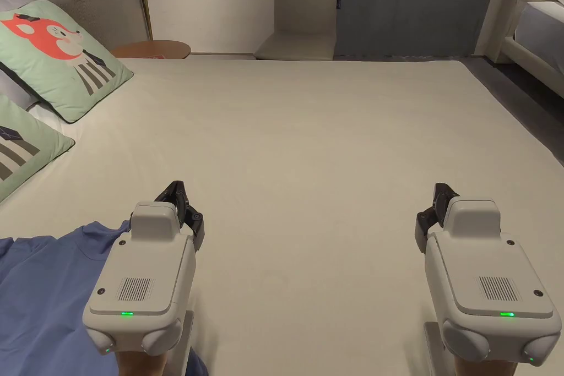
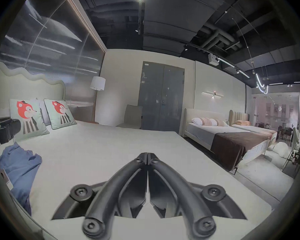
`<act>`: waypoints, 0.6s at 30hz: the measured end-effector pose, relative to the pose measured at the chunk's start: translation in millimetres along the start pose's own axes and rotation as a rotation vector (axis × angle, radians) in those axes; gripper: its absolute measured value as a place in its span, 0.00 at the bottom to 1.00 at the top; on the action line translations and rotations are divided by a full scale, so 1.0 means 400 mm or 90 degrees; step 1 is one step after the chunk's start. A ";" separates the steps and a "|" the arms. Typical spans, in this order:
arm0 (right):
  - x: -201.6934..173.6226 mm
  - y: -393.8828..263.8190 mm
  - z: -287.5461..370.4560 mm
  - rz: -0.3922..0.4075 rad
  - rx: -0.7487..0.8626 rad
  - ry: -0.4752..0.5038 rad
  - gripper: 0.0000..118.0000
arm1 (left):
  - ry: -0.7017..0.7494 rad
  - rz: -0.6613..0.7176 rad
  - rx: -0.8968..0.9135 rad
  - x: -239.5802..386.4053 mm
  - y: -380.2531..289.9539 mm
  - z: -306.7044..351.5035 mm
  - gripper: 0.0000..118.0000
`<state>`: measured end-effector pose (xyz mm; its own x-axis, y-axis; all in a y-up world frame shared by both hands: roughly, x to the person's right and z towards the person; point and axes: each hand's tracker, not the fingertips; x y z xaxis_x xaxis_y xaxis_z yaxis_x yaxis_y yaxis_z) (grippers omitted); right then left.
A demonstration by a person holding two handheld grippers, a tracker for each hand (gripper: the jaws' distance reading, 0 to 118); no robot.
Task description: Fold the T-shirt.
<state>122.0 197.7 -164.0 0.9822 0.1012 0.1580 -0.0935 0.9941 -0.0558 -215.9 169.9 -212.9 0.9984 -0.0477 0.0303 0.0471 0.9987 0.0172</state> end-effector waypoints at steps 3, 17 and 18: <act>-0.004 0.003 -0.003 -0.005 0.000 0.009 0.01 | 0.007 0.007 -0.003 -0.012 0.000 0.002 0.00; -0.344 0.042 -0.051 -0.008 0.021 0.225 0.01 | 0.217 0.001 -0.015 -0.344 0.008 0.157 0.00; -0.374 0.044 -0.052 -0.010 0.021 0.242 0.01 | 0.233 0.000 -0.016 -0.369 0.008 0.173 0.00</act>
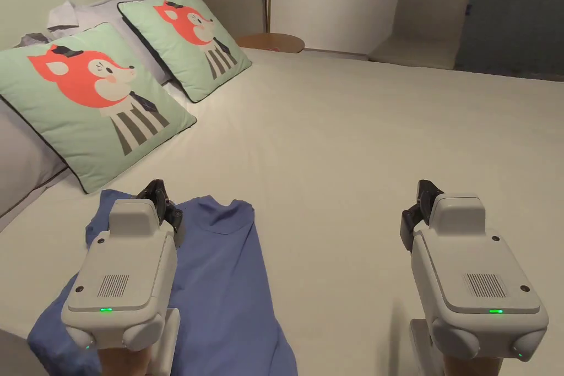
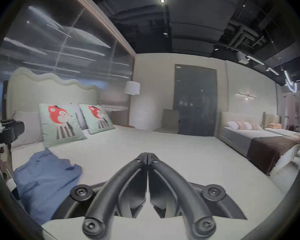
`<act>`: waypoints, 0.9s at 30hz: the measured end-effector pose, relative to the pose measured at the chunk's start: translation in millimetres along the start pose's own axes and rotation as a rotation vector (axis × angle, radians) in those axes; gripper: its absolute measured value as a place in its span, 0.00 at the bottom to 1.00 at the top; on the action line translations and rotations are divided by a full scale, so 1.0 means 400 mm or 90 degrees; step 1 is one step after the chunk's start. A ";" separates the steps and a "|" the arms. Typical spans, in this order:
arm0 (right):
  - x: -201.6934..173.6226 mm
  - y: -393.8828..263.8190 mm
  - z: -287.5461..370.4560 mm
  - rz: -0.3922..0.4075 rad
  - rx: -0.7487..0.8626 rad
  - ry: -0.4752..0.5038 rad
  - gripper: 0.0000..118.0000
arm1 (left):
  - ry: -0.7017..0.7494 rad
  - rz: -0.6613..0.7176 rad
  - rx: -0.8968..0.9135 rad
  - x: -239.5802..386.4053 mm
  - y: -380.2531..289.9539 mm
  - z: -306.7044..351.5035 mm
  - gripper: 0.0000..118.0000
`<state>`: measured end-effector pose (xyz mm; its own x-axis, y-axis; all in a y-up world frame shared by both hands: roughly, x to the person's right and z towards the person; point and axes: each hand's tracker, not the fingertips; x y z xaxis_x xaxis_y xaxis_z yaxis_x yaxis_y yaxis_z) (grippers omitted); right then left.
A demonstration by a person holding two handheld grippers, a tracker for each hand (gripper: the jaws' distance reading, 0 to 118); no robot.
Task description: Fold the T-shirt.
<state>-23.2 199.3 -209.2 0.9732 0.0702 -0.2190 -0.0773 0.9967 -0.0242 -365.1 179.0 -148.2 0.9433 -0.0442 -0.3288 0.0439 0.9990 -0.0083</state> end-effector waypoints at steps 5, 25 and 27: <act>-0.150 0.003 -0.046 -0.009 -0.001 0.093 0.01 | 0.089 -0.005 -0.010 -0.150 -0.006 0.050 0.00; -0.237 0.002 -0.086 0.002 -0.012 0.173 0.01 | 0.103 0.002 -0.123 -0.236 -0.045 0.051 0.34; -0.220 0.001 -0.089 0.000 -0.012 0.162 0.01 | 0.076 0.012 -0.167 -0.208 -0.049 0.012 0.63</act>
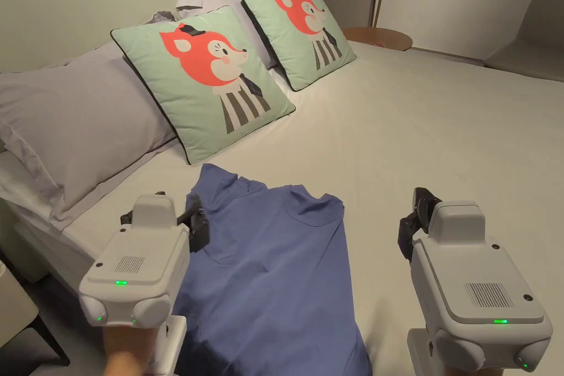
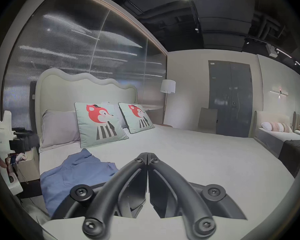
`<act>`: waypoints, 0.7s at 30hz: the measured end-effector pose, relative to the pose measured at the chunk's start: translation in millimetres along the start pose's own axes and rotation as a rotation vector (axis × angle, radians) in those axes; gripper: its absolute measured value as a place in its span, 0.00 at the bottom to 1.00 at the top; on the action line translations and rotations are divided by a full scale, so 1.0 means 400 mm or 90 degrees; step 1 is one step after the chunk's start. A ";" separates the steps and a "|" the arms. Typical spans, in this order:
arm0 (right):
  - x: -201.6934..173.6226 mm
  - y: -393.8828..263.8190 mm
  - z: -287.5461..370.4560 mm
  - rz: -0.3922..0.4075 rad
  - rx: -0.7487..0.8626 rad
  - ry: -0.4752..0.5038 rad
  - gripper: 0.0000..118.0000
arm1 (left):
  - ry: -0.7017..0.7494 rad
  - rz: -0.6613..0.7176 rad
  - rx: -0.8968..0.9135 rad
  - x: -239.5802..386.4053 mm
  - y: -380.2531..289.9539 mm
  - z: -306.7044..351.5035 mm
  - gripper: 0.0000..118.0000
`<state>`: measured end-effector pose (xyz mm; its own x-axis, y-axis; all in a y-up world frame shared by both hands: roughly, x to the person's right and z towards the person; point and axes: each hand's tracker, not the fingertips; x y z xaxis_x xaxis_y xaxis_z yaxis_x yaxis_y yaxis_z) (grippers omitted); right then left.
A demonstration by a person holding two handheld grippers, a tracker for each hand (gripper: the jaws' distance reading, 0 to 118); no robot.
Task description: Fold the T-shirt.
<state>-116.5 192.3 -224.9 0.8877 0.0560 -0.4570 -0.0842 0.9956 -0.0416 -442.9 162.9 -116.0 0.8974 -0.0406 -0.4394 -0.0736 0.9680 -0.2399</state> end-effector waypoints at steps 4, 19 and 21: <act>0.027 -0.003 0.015 -0.001 -0.001 -0.019 0.01 | -0.030 0.004 -0.112 0.067 -0.004 -0.080 0.91; 0.132 -0.022 0.065 0.007 -0.022 -0.078 0.01 | -0.086 -0.002 -0.427 0.242 -0.189 -0.249 0.59; 0.144 -0.026 0.070 0.006 -0.026 -0.085 0.01 | -0.092 -0.027 -0.395 0.253 -0.179 -0.225 0.37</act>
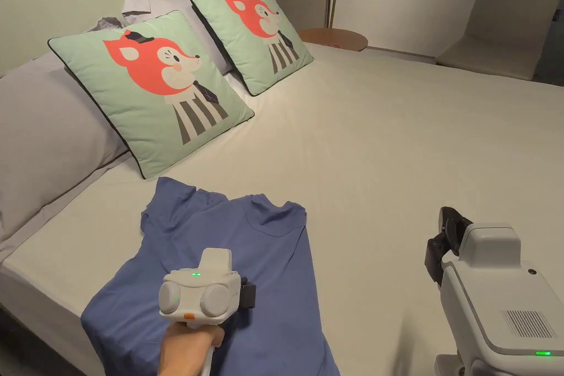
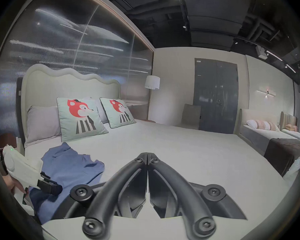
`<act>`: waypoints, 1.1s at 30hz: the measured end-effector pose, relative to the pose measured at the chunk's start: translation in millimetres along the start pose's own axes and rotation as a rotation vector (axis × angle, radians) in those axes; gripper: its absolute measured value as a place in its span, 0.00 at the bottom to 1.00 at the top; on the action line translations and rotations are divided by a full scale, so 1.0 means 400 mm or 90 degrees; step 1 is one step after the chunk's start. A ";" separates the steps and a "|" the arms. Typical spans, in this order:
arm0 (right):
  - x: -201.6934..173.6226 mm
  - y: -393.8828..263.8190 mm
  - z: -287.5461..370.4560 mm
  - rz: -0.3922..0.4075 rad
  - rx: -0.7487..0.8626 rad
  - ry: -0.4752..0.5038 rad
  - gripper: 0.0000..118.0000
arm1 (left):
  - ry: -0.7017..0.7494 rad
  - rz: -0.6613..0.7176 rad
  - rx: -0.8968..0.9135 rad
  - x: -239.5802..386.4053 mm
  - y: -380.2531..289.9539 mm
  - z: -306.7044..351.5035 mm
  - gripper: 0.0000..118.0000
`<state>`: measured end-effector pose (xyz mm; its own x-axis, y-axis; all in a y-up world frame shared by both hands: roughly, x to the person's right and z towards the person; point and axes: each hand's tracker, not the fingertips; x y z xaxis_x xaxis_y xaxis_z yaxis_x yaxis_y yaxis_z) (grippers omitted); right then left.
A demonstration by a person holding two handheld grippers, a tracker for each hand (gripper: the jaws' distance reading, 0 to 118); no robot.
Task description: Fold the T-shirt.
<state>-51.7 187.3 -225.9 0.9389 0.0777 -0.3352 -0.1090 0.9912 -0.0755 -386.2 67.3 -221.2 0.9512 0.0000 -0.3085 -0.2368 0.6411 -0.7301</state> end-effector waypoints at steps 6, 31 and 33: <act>0.032 -0.006 0.006 -0.019 -0.005 -0.007 0.01 | -0.014 -0.032 0.036 -0.003 0.011 0.064 0.03; 0.313 0.049 0.230 -0.049 0.069 -0.166 0.01 | -0.368 -0.156 0.359 0.469 0.422 0.591 0.03; 0.362 0.038 0.256 -0.044 0.073 -0.194 0.01 | -0.409 -0.169 0.353 0.546 0.422 0.600 0.03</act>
<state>115.9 224.4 -179.4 0.9992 0.0210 -0.0349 -0.0202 0.9995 0.0234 -171.1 359.6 -265.5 0.9278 0.1225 0.3524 -0.0216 0.9606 -0.2770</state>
